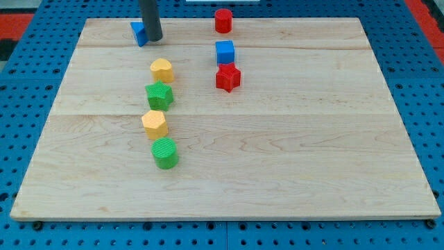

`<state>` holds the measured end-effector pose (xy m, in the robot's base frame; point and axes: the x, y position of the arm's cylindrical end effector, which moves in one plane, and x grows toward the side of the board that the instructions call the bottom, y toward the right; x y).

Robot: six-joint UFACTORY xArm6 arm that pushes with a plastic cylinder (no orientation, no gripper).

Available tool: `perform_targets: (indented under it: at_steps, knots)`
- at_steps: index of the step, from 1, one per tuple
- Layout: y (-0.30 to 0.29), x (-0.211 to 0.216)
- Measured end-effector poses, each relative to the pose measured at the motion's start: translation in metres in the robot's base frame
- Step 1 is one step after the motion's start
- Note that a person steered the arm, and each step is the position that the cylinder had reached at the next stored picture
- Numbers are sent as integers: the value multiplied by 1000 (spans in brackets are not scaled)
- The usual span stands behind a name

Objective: Push the red circle towards the top right

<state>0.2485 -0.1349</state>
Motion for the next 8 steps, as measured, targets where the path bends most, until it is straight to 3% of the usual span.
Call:
perform_targets:
  at_steps: [1, 3, 5, 6, 8]
  knots:
    - [-29, 0]
    - [-29, 0]
    - [56, -17]
    - [73, -55]
    - [89, -54]
